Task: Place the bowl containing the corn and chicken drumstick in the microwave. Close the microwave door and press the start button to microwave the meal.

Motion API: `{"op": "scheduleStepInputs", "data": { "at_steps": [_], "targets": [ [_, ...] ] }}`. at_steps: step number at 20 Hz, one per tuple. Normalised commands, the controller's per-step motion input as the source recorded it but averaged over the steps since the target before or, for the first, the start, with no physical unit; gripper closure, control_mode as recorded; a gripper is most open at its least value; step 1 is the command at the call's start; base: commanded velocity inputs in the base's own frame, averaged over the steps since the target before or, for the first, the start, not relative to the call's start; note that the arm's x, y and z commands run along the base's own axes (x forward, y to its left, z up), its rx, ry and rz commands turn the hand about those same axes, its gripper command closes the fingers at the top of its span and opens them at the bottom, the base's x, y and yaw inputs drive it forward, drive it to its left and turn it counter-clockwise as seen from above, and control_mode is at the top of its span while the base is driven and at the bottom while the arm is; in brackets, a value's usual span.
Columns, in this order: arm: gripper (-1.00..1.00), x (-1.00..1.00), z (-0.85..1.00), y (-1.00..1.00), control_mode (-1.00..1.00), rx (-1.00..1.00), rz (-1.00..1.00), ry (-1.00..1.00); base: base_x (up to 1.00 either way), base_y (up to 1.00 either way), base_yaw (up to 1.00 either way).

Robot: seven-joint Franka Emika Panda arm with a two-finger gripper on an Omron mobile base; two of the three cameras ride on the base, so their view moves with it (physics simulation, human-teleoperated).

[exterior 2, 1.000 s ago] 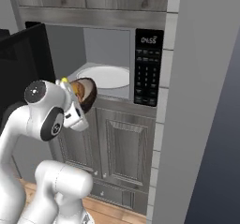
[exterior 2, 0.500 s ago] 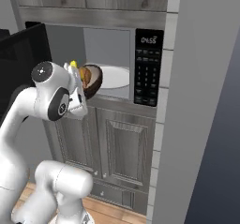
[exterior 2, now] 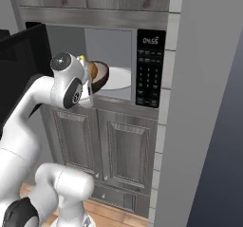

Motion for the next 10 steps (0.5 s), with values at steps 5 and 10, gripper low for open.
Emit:
{"op": "scheduleStepInputs", "data": {
  "at_steps": [5,10],
  "targets": [
    [1.00,0.61,-0.15,0.00,-1.00,0.02,0.00,0.00,0.00,0.00,0.00],
    [1.00,0.62,-0.17,0.00,-1.00,0.00,0.00,0.02,0.00,0.00,0.00]
  ]
}}
